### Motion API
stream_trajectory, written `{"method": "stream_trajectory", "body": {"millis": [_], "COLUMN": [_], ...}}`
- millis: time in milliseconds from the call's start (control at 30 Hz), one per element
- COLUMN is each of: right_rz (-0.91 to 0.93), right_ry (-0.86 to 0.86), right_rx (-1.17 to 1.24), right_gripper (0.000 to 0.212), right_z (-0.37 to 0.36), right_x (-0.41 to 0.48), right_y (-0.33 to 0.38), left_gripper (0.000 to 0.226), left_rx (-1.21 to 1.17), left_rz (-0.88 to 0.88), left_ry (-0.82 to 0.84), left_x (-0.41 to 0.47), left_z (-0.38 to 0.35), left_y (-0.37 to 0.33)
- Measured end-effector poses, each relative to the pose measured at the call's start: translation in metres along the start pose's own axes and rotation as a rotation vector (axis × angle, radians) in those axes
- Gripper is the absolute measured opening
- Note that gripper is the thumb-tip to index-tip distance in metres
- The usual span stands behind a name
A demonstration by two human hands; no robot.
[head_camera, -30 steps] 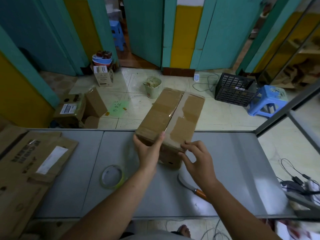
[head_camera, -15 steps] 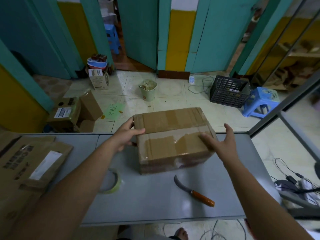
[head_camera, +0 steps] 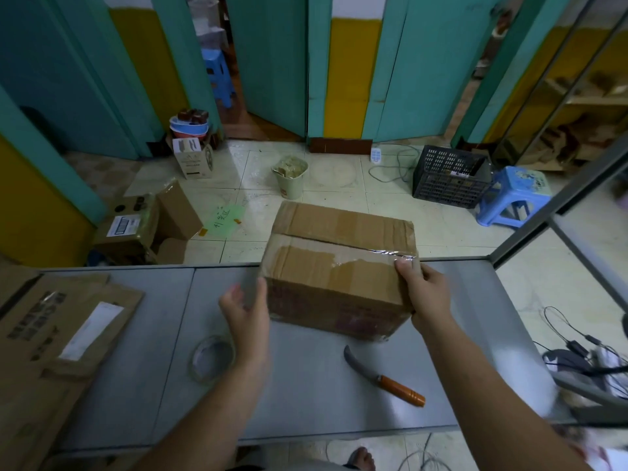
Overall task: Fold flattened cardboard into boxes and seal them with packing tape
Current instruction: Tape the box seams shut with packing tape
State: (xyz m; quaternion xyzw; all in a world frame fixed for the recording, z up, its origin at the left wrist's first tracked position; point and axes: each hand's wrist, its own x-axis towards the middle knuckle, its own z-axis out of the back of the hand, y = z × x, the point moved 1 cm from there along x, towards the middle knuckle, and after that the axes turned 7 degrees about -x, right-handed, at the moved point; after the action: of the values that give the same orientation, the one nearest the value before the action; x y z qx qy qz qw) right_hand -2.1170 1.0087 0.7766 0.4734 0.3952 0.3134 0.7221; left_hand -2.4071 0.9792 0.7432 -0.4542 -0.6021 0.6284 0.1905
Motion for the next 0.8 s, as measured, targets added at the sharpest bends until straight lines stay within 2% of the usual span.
{"method": "stream_trajectory", "body": {"millis": [100, 133, 200, 267, 300, 367, 500, 633, 700, 800], "right_rz": [-0.047, -0.071, -0.136, -0.184, -0.186, -0.160, -0.086, 0.018, 0.097, 0.190], "right_ry": [-0.042, -0.036, 0.012, 0.117, 0.176, 0.264, 0.329, 0.191, 0.270, 0.407], "right_rx": [0.066, 0.082, 0.106, 0.113, 0.107, 0.095, 0.053, -0.236, -0.299, -0.295], "right_gripper": [0.019, 0.025, 0.064, 0.103, 0.114, 0.124, 0.105, 0.106, 0.097, 0.074], "right_z": [-0.019, -0.026, -0.038, -0.046, -0.049, -0.050, -0.047, -0.029, -0.021, -0.019], "right_x": [-0.012, -0.018, -0.029, -0.040, -0.045, -0.055, -0.066, -0.055, -0.048, -0.043], "right_y": [0.003, 0.004, 0.006, 0.003, 0.000, -0.008, -0.023, -0.027, -0.024, -0.021], "left_gripper": [0.096, 0.108, 0.127, 0.136, 0.135, 0.124, 0.094, 0.080, 0.078, 0.075], "left_rx": [-0.080, -0.094, -0.096, -0.076, -0.066, -0.022, 0.108, 0.161, 0.178, 0.183], "left_rz": [0.215, 0.250, 0.253, 0.234, 0.220, 0.164, 0.101, 0.096, 0.097, 0.079], "left_ry": [0.194, 0.279, 0.380, 0.364, 0.341, 0.328, 0.449, 0.547, 0.616, 0.658], "left_x": [-0.040, -0.046, -0.047, -0.039, -0.031, -0.012, 0.030, 0.057, 0.061, 0.062], "left_z": [-0.023, -0.032, -0.049, -0.059, -0.061, -0.058, -0.042, -0.034, -0.032, -0.032], "left_y": [0.012, 0.011, 0.006, 0.001, -0.001, -0.006, -0.020, -0.035, -0.038, -0.039]}}
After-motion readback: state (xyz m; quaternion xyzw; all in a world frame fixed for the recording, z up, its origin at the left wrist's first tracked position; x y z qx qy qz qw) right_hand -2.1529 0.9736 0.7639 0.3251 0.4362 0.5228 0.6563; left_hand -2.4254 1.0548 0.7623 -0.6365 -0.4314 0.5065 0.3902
